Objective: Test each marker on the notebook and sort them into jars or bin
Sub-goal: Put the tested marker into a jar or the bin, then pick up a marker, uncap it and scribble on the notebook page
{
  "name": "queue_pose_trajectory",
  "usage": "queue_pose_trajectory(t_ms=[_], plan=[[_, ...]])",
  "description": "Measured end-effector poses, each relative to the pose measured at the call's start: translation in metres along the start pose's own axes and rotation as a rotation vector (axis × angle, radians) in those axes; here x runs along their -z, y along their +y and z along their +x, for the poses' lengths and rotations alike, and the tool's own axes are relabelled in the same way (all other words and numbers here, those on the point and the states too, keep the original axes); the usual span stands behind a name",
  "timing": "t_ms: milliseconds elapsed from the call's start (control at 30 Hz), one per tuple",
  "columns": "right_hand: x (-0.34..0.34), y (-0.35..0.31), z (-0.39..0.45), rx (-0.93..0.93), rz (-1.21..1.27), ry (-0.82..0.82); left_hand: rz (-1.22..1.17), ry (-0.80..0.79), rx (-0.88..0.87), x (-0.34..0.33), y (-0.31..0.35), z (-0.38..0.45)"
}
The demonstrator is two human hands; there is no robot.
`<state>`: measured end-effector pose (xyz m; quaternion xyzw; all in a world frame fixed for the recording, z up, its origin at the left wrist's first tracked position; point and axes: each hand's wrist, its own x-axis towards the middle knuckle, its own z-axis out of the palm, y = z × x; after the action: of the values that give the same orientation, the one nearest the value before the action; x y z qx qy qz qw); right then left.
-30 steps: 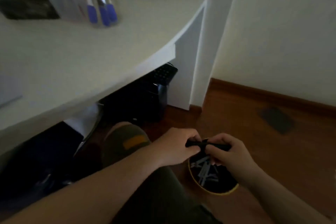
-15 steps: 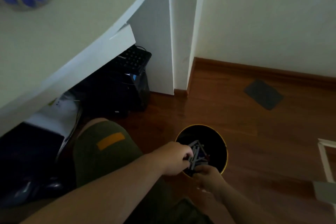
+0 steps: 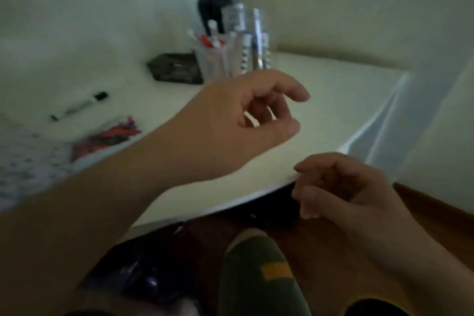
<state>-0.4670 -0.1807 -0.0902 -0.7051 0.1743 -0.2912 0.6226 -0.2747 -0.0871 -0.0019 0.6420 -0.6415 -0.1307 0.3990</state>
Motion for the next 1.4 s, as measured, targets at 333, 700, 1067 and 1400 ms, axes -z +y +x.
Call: queue_pose_trajectory(t_ms=[333, 700, 1067, 1400], plan=[[-0.207, -0.025, 0.202, 0.218, -0.476, -0.402, 0.605, 0.270, 0.690, 0.192, -0.199, -0.083], [-0.267, 0.016, 0.254, 0.217, -0.619, -0.299, 0.803, 0.419, 0.625, 0.204, -0.252, -0.117], [-0.258, -0.001, 0.238, 0.108, 0.043, -0.466, 0.475, 0.218, 0.183, 0.182, -0.214, -0.114], [-0.264, 0.003, 0.237, -0.102, 0.225, -0.441, 0.474, 0.199, 0.224, 0.177, -0.216, -0.110]])
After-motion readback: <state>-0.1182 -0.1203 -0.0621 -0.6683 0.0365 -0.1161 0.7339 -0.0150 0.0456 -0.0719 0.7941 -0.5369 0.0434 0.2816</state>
